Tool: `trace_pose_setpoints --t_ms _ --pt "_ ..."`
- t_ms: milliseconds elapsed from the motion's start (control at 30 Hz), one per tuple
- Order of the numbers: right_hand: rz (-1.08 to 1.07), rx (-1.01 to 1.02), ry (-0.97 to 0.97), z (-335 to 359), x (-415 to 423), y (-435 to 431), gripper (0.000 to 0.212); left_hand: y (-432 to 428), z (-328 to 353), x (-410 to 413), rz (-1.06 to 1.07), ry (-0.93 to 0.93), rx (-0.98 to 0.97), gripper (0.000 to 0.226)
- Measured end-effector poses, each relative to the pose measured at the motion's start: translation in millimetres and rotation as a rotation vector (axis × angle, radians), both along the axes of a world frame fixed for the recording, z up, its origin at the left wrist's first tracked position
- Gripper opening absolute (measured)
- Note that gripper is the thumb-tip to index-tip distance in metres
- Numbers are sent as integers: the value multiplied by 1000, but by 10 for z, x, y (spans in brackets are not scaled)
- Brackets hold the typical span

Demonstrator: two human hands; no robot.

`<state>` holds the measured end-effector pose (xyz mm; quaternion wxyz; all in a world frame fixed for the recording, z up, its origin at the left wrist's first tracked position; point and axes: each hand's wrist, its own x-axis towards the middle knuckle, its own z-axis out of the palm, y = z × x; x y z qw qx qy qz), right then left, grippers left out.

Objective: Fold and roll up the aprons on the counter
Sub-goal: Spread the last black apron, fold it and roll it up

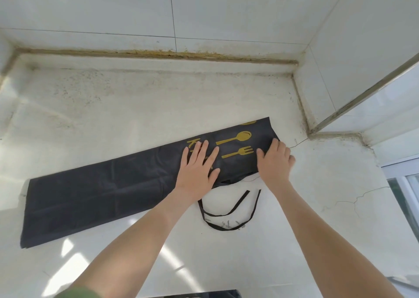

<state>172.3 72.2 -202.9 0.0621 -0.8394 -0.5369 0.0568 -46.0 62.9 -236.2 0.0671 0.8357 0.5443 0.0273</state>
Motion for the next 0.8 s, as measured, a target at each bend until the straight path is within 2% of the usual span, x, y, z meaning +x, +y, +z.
trace_pose_setpoints --t_ms 67,167,300,433,533,700,800 --pt "11 6 64 25 61 32 44 16 -8 0 -11 -20 4 62" --pt "-46 38 356 74 60 -2 30 101 -20 -77 -122 -21 5 65" --pt "-115 27 498 62 157 -230 20 310 -19 -199 -287 -26 11 65" --pt "-225 44 733 52 425 -273 10 320 29 -156 -247 -95 -15 67" --pt "-251 66 766 45 499 -280 11 246 113 45 -148 -165 14 68" --pt "-239 51 745 58 482 -246 18 117 101 268 -422 -142 28 70" --pt "-271 51 794 79 499 -235 19 106 62 257 -430 -120 -4 62"
